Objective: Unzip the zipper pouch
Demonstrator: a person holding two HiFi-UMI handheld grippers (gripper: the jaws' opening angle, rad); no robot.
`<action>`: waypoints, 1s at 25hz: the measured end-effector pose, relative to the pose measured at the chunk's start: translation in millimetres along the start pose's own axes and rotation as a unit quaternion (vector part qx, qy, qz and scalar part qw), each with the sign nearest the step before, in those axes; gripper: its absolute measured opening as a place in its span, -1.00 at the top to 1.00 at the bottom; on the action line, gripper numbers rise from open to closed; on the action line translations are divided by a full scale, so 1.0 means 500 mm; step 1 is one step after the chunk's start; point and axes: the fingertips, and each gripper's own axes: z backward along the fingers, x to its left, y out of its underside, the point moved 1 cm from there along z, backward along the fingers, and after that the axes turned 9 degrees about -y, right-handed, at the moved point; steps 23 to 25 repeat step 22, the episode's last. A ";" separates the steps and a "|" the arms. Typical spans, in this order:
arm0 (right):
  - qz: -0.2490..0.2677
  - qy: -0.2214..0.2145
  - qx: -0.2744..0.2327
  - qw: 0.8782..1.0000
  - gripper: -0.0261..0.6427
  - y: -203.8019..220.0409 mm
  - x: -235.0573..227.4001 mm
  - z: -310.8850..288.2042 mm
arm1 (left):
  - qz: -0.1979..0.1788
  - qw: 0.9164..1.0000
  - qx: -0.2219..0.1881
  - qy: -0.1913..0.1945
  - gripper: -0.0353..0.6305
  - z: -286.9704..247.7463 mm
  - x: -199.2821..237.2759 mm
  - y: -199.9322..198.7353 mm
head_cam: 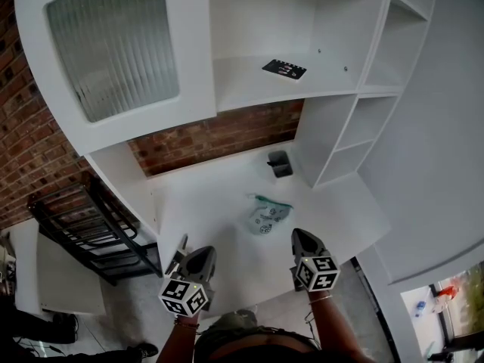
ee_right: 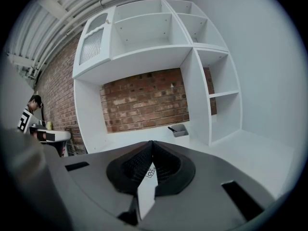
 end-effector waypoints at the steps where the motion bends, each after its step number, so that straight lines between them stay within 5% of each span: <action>1: 0.001 0.001 0.000 1.000 0.92 -0.002 0.001 0.004 | 0.000 1.000 0.000 -0.001 0.88 0.002 0.000 -0.001; 25: 0.012 -0.003 -0.001 1.000 0.92 0.011 0.038 0.061 | -0.008 1.000 0.000 -0.018 0.88 0.037 0.003 0.003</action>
